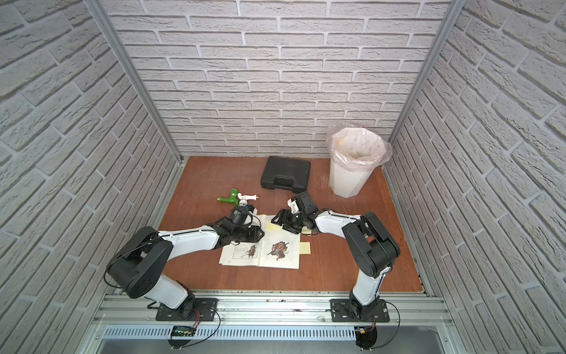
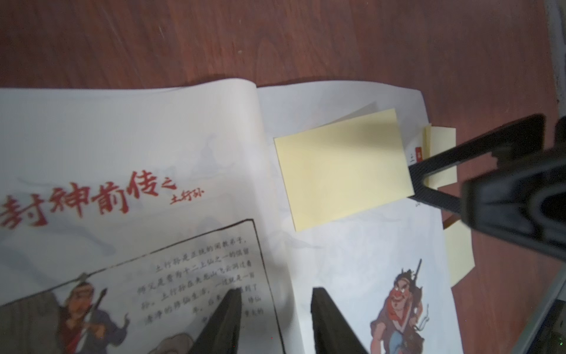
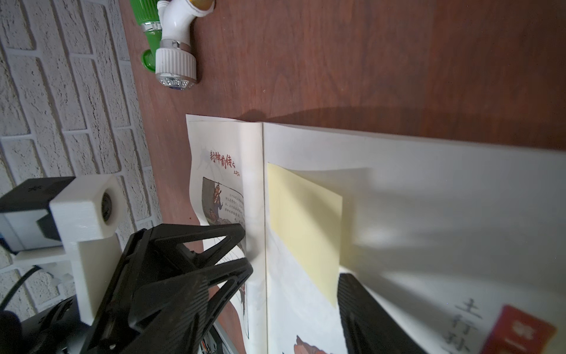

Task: Peel off the used sticky note
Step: Tear off the note from the book.

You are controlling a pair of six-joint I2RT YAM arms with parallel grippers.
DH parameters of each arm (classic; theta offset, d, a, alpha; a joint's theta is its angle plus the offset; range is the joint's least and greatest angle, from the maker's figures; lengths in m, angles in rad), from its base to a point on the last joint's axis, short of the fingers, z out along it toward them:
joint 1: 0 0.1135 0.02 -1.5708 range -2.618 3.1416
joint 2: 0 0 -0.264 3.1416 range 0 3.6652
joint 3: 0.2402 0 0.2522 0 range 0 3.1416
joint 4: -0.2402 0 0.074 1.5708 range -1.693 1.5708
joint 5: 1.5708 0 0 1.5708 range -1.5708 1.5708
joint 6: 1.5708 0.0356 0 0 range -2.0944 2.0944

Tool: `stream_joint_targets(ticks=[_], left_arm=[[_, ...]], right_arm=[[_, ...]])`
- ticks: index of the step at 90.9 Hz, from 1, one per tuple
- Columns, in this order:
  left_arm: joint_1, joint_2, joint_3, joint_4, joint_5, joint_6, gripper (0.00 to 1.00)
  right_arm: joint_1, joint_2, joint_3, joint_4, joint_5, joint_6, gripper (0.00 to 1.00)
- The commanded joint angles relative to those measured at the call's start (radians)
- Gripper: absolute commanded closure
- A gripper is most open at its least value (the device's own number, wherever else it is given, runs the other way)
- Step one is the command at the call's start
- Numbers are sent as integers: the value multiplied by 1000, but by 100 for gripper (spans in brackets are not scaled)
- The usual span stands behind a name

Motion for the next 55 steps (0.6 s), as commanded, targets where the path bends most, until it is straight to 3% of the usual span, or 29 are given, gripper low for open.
stream_joint_targets(ticks=[1, 24, 55], left_arm=[[4, 23, -26, 4, 2, 4, 57], [4, 28, -38, 13, -6, 4, 57], [8, 30, -62, 30, -19, 4, 57]], right_arm=[[18, 20, -3, 52, -8, 9, 30], [27, 44, -1, 77, -11, 32, 40], [27, 37, -3, 91, -13, 56, 74]])
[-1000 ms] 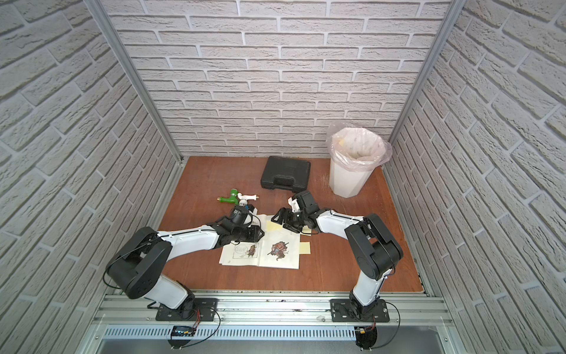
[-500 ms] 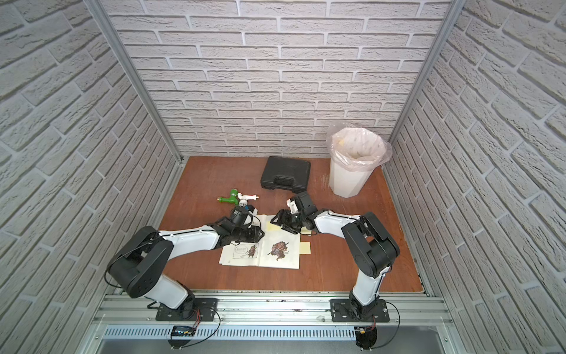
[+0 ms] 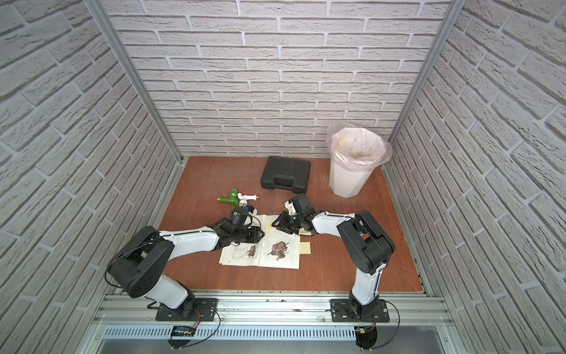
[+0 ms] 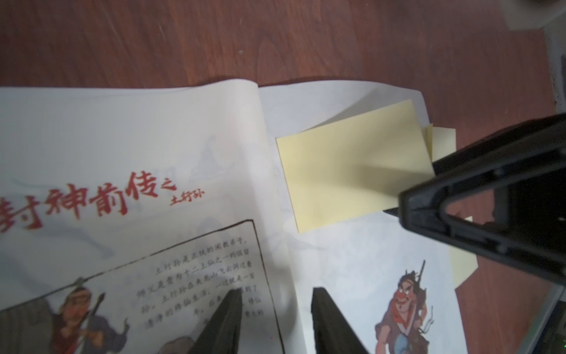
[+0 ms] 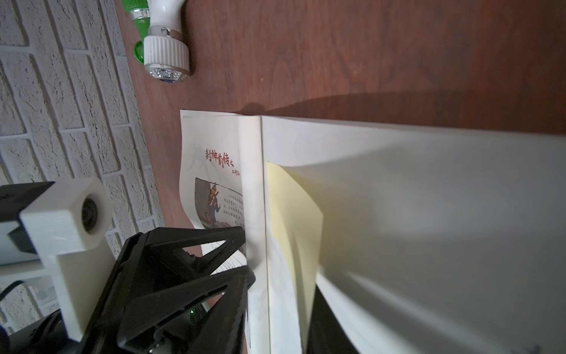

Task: Peel off the used sticky note
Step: Tear off the note from the book.

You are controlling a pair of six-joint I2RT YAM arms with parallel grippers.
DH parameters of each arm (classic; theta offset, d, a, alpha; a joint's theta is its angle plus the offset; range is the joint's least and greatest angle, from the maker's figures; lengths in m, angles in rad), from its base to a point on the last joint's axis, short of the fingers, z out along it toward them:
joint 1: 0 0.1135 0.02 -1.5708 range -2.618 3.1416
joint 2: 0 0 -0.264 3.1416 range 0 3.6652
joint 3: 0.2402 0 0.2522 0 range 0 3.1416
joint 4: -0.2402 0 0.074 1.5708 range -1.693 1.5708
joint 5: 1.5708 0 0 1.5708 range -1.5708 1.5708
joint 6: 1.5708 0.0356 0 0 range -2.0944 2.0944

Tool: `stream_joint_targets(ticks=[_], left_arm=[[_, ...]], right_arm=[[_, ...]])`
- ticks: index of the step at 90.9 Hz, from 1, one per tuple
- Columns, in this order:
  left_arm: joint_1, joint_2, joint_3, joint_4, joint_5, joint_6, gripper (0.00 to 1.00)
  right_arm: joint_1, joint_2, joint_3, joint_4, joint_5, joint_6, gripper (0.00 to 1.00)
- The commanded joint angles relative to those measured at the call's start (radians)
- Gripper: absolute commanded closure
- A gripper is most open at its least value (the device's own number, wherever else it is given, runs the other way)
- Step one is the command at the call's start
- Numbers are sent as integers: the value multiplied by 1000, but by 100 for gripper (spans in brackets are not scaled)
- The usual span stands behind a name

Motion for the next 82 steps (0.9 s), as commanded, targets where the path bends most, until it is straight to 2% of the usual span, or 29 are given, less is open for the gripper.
stream_joint_targets(ticks=[1, 17, 34, 62, 74, 82], left_arm=[[8, 26, -38, -16, -17, 4, 57], [9, 18, -62, 17, -17, 19, 57], [10, 6, -91, 43, -19, 44, 56], [16, 6, -128, 87, -24, 52, 51], [19, 6, -135, 97, -22, 53, 45], [19, 4, -139, 100, -23, 55, 38]], right_arm=[[5, -9, -3, 41, -9, 10, 75], [5, -17, -2, 45, -9, 28, 89], [4, -39, -1, 42, -2, 42, 96], [5, -91, 9, 33, 18, 66, 97], [4, -114, 20, 7, 32, 56, 97], [4, -129, 29, -10, 41, 50, 97]])
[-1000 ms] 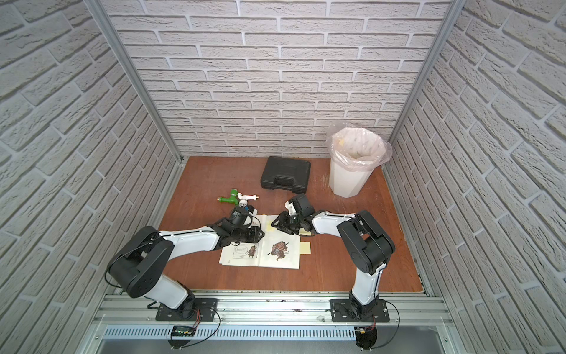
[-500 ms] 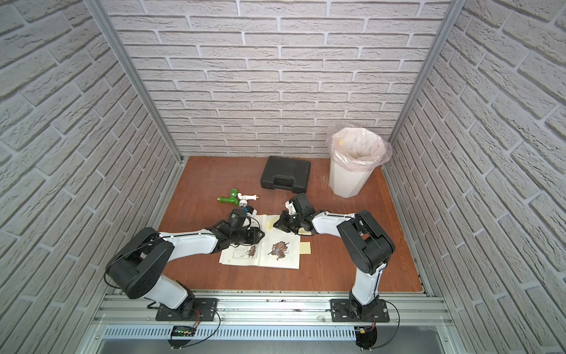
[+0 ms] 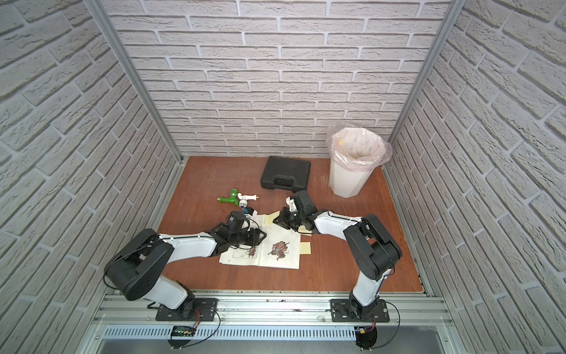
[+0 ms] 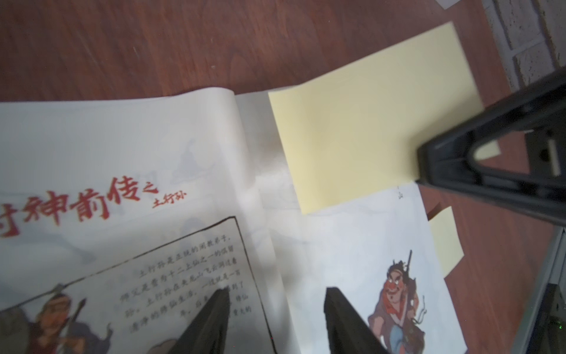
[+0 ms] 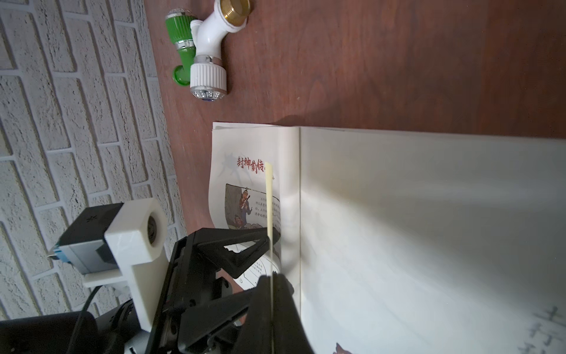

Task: Peel off the used sticky note
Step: Tear off the note from the book, then place the note in the trash bin.

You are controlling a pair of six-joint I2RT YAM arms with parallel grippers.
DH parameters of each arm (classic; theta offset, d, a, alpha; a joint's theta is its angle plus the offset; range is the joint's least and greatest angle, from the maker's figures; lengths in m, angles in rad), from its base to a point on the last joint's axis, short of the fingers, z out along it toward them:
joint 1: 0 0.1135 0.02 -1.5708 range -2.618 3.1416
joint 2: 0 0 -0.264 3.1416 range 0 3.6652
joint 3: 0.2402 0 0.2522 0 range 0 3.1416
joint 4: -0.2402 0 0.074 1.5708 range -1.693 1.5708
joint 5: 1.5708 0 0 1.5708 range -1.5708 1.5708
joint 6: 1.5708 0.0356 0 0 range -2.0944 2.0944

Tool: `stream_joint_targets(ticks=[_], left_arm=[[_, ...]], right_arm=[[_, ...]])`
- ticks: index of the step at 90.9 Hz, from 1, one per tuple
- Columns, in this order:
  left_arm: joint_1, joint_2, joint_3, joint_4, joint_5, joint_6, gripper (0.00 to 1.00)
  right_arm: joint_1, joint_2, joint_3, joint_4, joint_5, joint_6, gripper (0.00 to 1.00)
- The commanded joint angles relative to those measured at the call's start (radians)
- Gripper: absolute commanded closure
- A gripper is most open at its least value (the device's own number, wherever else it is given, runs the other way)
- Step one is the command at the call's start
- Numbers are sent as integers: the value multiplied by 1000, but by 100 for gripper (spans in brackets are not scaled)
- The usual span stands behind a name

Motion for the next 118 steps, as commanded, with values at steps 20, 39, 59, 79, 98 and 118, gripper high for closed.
stream_joint_targets(ticks=[20, 39, 59, 79, 98, 118], left_arm=[[16, 15, -52, -71, -33, 18, 18], [15, 0, -53, -55, -22, 8, 2], [15, -7, -46, -35, 11, -8, 2], [15, -13, -36, -38, 36, -25, 2], [15, -31, -32, -45, 43, -35, 2], [12, -51, -20, -69, 38, -27, 2]], right_arm=[[2, -116, 66, -100, 52, -56, 97], [-17, -205, 131, -236, 97, -134, 96], [-57, -319, 230, -386, 172, -248, 96], [-151, -386, 393, -543, 226, -361, 96], [-320, -379, 555, -615, 211, -389, 97], [-540, -274, 735, -657, 174, -407, 97]])
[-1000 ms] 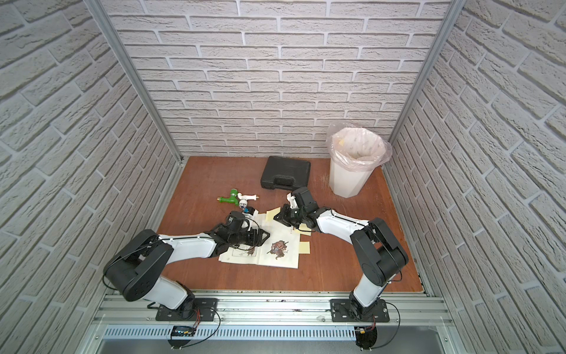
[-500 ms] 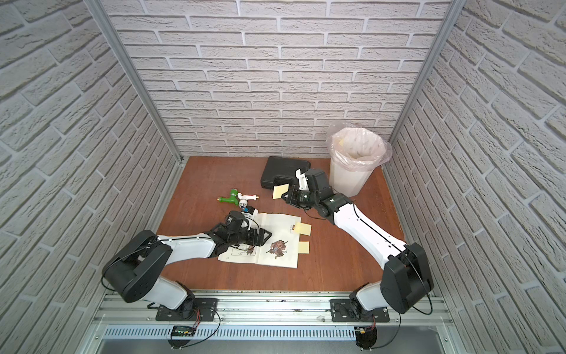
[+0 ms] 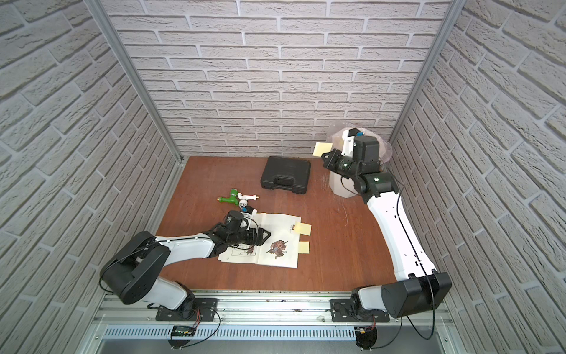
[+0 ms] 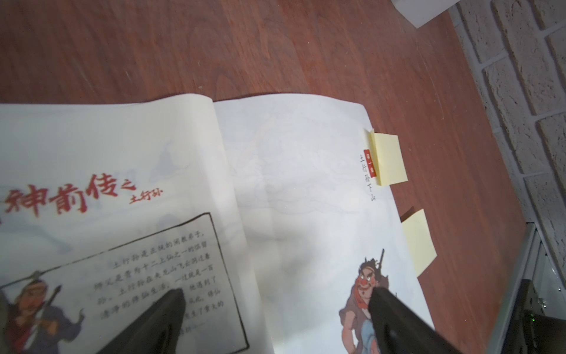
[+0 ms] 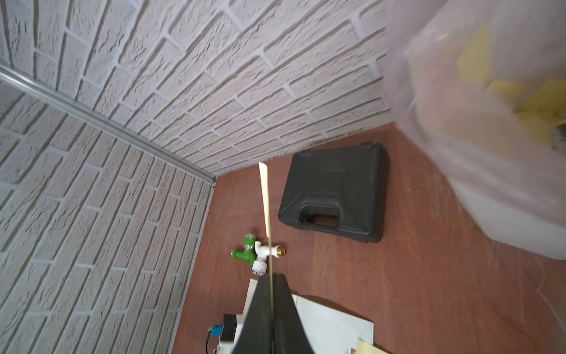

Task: Peel off the used sticky note
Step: Place the note in the trash bin.

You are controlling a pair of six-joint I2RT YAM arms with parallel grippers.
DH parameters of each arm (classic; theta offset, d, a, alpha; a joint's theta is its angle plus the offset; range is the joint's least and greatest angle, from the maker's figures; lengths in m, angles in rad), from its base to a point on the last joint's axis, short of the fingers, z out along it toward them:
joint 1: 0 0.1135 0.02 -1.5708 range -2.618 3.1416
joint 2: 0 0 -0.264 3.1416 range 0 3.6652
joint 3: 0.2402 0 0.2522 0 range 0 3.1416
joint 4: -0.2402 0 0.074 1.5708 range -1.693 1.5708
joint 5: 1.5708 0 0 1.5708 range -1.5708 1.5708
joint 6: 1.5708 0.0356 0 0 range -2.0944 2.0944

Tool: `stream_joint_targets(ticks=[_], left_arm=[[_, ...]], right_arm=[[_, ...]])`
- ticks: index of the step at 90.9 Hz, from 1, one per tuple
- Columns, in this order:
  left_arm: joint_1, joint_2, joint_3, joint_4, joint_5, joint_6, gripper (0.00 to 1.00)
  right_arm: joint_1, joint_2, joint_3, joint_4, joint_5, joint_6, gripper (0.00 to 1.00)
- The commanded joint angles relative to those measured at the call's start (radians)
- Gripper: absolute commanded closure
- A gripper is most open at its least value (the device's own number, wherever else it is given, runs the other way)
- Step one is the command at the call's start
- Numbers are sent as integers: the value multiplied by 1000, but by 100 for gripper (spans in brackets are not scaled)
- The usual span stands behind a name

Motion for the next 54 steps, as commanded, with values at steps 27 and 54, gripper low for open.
stream_joint_targets(ticks=[27, 54], left_arm=[[2, -24, -4, -85, 1, -13, 2], [1, -73, -4, -118, -7, -7, 2]], right_arm=[[-237, 302, 319, -132, -23, -34, 96], [-263, 532, 638, -384, 58, -121, 83]])
